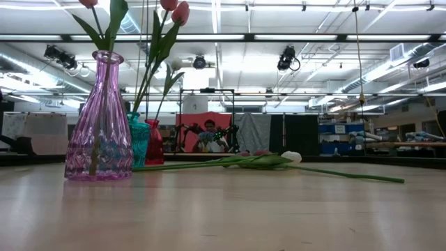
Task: Sort flowers into vase by color
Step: Put the left white flower into the red vase
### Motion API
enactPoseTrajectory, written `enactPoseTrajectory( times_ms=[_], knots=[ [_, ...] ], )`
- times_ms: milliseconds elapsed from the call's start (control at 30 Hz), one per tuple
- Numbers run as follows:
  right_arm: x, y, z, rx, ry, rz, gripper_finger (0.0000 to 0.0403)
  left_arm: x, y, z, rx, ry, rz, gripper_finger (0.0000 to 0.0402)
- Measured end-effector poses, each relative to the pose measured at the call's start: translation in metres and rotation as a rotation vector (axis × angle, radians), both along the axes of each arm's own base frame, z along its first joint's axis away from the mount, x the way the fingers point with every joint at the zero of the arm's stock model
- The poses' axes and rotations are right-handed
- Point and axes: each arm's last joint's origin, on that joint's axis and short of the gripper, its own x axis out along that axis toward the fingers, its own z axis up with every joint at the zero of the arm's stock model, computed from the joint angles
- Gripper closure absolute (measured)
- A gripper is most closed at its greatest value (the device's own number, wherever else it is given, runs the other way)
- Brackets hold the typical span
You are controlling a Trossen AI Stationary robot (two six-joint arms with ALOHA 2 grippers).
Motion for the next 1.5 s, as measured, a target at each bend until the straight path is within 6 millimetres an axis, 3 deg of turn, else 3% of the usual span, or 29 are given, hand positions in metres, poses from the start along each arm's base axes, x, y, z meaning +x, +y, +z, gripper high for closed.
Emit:
enactPoseTrajectory(
  times_ms=[100, 267, 367, 833, 1033, 1167, 1300, 1500],
  knots=[
    [-0.006, 0.000, 0.001, -0.005, 0.052, -0.025, 0.0335, -0.007, 0.011, 0.005, 0.025, 0.037, 0.017, 0.0396],
    [-0.033, 0.003, 0.027, 0.019, 0.078, -0.025, 0.0274, -0.028, 0.036, 0.009, 0.002, 0.038, 0.061, 0.0399],
    [-0.046, 0.009, 0.030, -0.005, 0.132, -0.072, 0.0253, -0.039, 0.047, 0.012, -0.015, 0.016, 0.090, 0.0399],
    [-0.092, 0.028, 0.022, -0.026, 0.353, -0.387, 0.0244, -0.048, 0.079, 0.023, -0.072, 0.085, 0.208, 0.0401],
    [-0.104, 0.016, -0.004, 0.037, 0.449, -0.418, 0.0245, -0.027, 0.100, 0.008, -0.114, 0.184, 0.214, 0.0401],
    [-0.115, 0.004, -0.026, 0.096, 0.469, -0.455, 0.0245, -0.024, 0.112, -0.001, -0.104, 0.160, 0.262, 0.0401],
    [-0.125, -0.003, -0.043, 0.153, 0.414, -0.465, 0.0245, -0.027, 0.129, -0.011, -0.109, 0.153, 0.336, 0.0401],
    [-0.139, -0.007, -0.064, 0.199, 0.292, -0.435, 0.0245, -0.029, 0.148, -0.034, -0.221, 0.131, 0.296, 0.0401]
  ],
)
